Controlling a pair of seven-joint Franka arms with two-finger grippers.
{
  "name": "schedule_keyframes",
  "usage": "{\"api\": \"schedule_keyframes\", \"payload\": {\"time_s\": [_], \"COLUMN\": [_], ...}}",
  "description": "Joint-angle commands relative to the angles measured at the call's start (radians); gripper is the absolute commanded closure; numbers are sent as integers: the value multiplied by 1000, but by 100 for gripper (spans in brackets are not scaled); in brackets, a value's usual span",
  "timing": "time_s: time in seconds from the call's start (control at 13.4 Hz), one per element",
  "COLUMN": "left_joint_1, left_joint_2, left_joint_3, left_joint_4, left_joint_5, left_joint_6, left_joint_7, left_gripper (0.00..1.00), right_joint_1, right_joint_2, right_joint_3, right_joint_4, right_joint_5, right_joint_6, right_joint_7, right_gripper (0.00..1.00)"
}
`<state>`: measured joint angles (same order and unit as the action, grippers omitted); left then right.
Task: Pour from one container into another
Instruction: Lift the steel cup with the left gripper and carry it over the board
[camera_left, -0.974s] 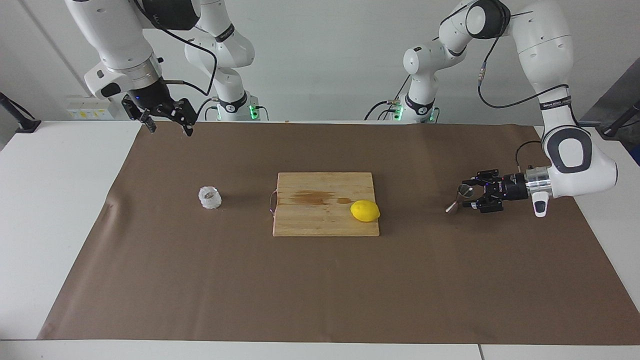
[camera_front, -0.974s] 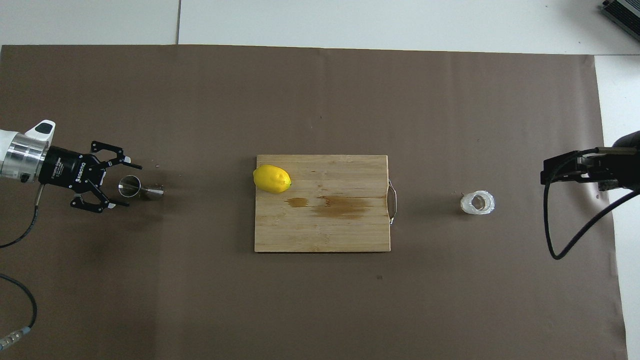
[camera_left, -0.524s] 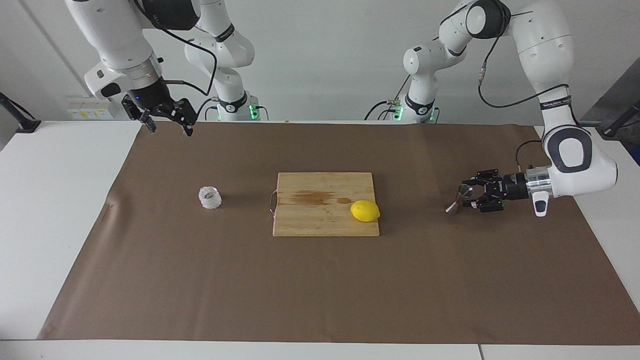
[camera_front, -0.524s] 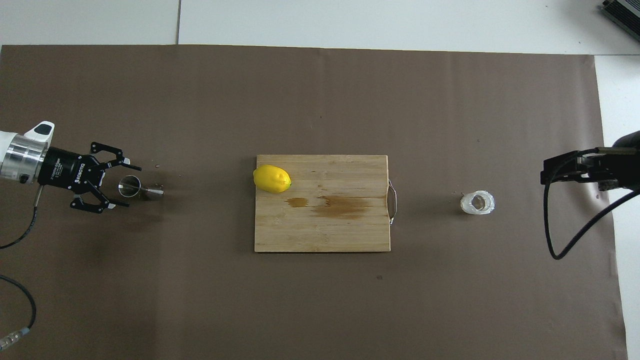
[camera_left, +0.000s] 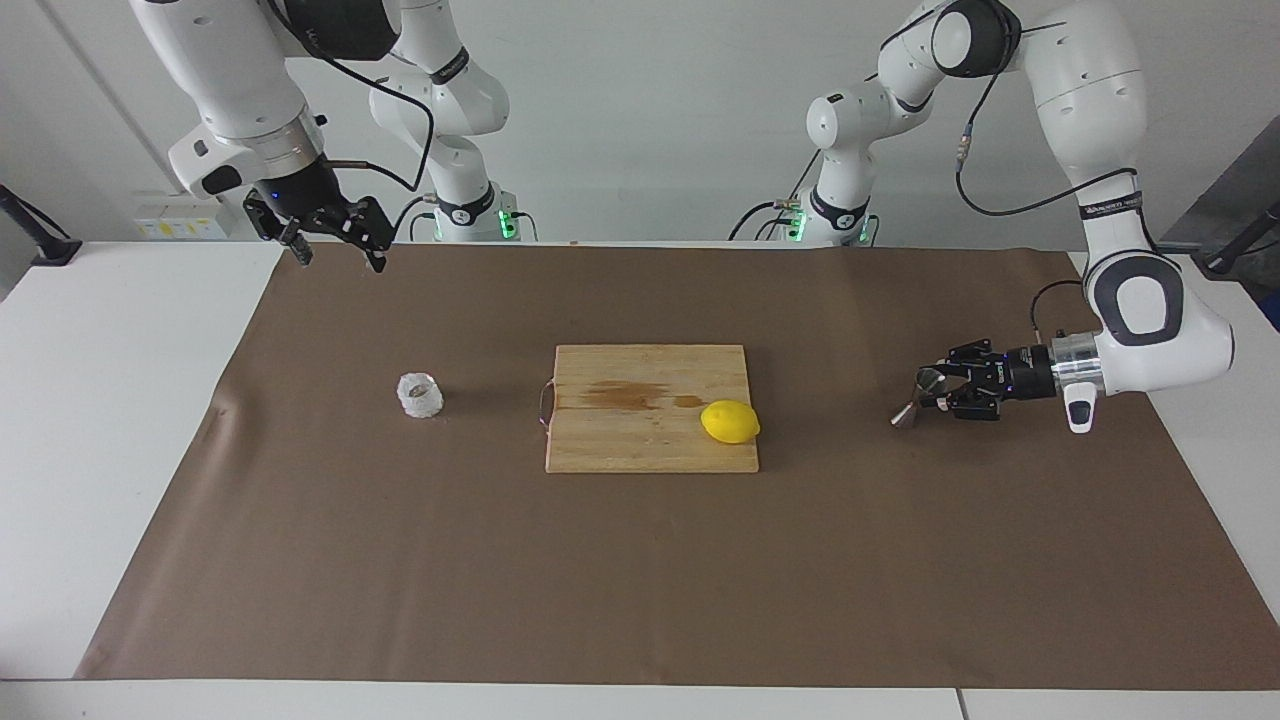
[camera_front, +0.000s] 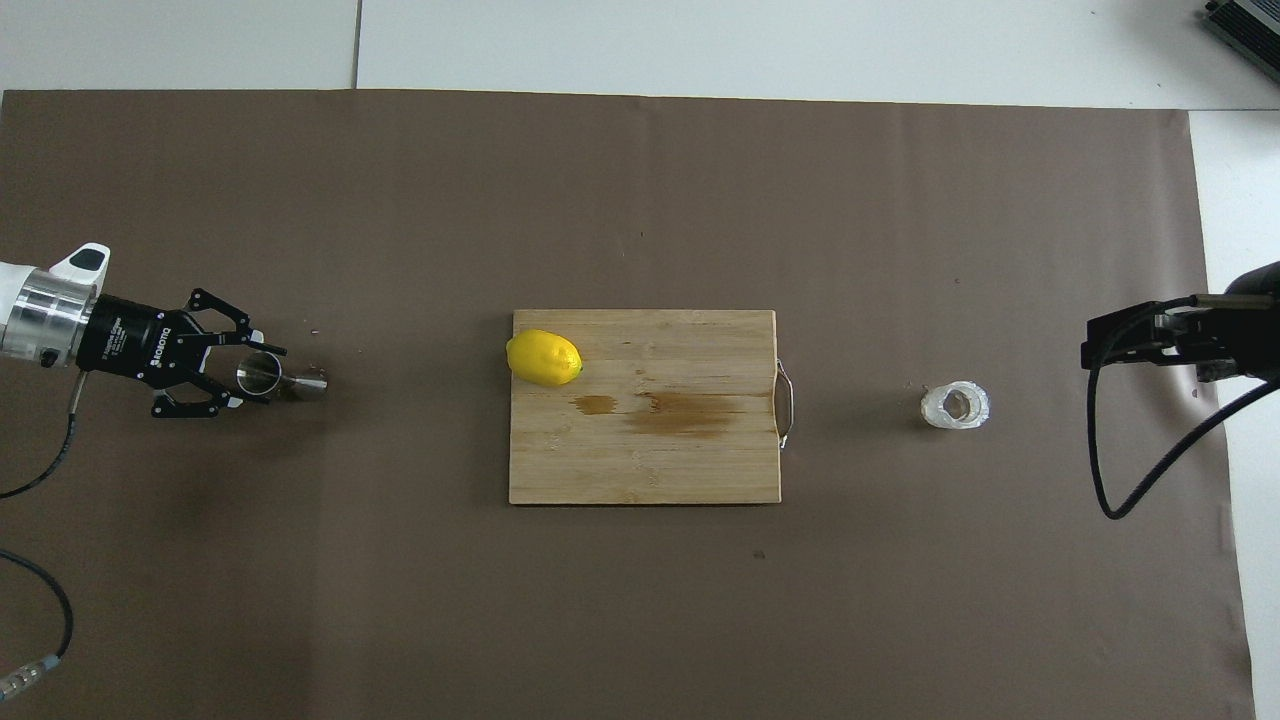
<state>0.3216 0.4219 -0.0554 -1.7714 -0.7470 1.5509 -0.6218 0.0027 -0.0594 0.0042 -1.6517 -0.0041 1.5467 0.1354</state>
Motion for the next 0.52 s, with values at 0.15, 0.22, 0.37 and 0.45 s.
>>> {"api": "schedule_keyframes", "payload": {"time_s": [0.15,0.22,0.37,0.45], "left_joint_1": [-4,-4,-4,-4], "left_joint_2": [-31,-31,-31,-31], "left_joint_3": [8,8,8,8], "left_joint_4": [-31,-31,-28,-26], "left_joint_5": [-12,-12,-12,-12], "left_joint_6": [-2,-2,-2,-3], "left_joint_7": [-10,-10,-10,-10], "left_gripper": [54,54,64,71], "right_joint_1": [-15,-15,-15,-15], "right_joint_2": [-23,-23,-23,-23], "right_joint_3": [5,5,5,5], "right_joint_4": [-26,-26,-26,-26], "right_joint_5": [26,26,26,26], "right_joint_6": [7,9,7,7], "right_joint_7": [-26,-26,-26,-26], "right_gripper": [0,0,0,0]}}
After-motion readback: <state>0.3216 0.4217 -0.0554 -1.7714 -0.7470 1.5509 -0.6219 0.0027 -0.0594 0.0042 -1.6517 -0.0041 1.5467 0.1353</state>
